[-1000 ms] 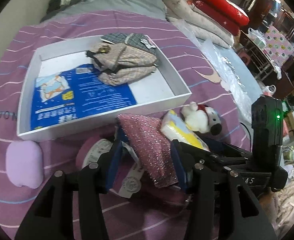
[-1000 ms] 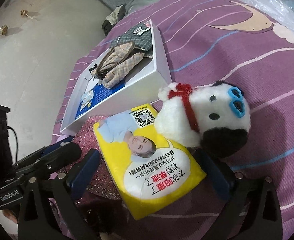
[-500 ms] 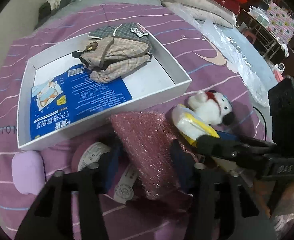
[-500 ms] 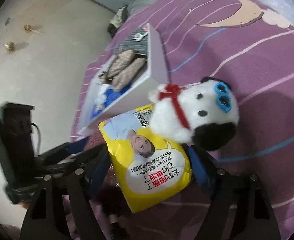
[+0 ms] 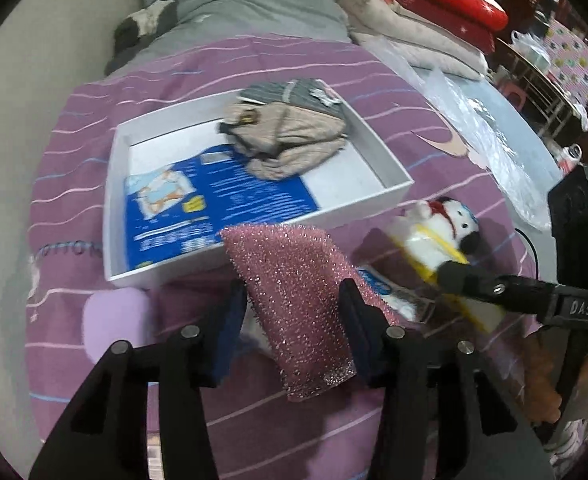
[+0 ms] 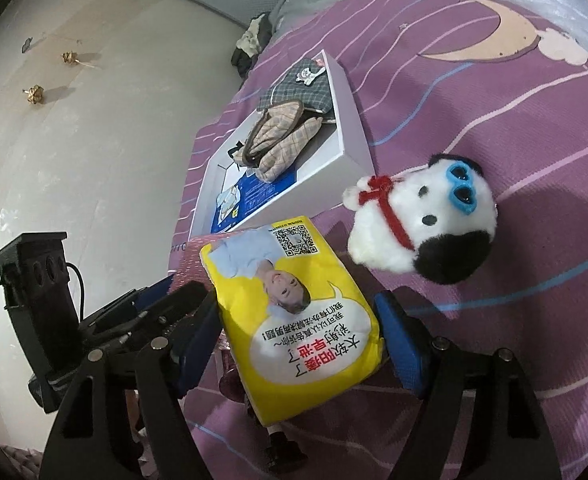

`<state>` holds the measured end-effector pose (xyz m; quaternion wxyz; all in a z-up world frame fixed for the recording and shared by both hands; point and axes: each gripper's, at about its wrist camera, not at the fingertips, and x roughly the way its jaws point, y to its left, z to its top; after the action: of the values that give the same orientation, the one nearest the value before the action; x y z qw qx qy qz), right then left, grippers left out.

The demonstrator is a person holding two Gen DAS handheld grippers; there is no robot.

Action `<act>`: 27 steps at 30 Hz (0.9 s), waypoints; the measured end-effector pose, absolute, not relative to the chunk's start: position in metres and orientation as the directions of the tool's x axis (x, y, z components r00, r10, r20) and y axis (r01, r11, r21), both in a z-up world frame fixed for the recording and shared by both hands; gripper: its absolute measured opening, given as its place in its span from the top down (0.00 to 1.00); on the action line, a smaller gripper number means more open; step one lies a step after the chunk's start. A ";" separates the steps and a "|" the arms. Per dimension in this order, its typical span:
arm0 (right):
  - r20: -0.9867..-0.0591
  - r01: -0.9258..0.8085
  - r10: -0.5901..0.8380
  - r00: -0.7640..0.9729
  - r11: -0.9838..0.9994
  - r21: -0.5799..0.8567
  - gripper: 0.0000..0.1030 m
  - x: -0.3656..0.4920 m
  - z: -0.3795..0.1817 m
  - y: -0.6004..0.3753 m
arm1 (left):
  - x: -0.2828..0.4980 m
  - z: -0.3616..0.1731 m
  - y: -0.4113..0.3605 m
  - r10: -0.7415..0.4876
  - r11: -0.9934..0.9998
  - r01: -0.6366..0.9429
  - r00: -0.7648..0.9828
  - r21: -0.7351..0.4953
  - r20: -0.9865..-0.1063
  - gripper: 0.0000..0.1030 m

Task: Organize soft objects
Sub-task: 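Grasp the pink glitter sponge with the left gripper while the right grasps the yellow packet, then lift and carry the pink sponge and yellow packet over the white box with both grippers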

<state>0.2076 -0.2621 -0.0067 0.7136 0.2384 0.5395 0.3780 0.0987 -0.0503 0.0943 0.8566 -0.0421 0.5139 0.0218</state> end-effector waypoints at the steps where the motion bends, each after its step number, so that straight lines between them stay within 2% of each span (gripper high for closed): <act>1: -0.586 -0.283 0.799 0.135 0.598 0.750 0.26 0.207 -0.005 -0.263 | 0.097 0.095 -0.048 -0.003 0.995 -0.087 0.474 -0.051 -0.881 0.52; 6: -0.584 -0.293 0.800 0.140 0.597 0.747 0.26 0.205 0.000 -0.261 | 0.089 0.100 -0.040 -0.015 0.992 -0.100 0.481 -0.072 -0.876 0.59; 14: -0.635 -0.338 0.757 0.154 0.644 0.686 0.26 0.193 0.011 -0.239 | 0.083 0.099 -0.039 -0.021 0.993 -0.093 0.486 -0.076 -0.874 0.70; 16: -0.643 -0.349 0.747 0.169 0.656 0.670 0.26 0.189 0.015 -0.233 | 0.081 0.100 -0.035 -0.021 0.991 -0.106 0.490 -0.084 -0.872 0.77; 19: -0.660 -0.357 0.720 0.215 0.687 0.633 0.26 0.184 0.020 -0.228 | 0.077 0.103 -0.028 -0.033 0.988 -0.114 0.505 -0.105 -0.862 0.82; 27: -0.663 -0.392 0.687 0.297 0.721 0.572 0.26 0.173 0.030 -0.209 | 0.069 0.111 -0.009 -0.092 0.973 -0.121 0.570 -0.194 -0.817 0.86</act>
<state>0.1731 -0.2095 0.0303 0.7907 0.1522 0.4851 0.3410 0.0690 -0.0090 0.1114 0.8785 -0.1149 0.4637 0.0082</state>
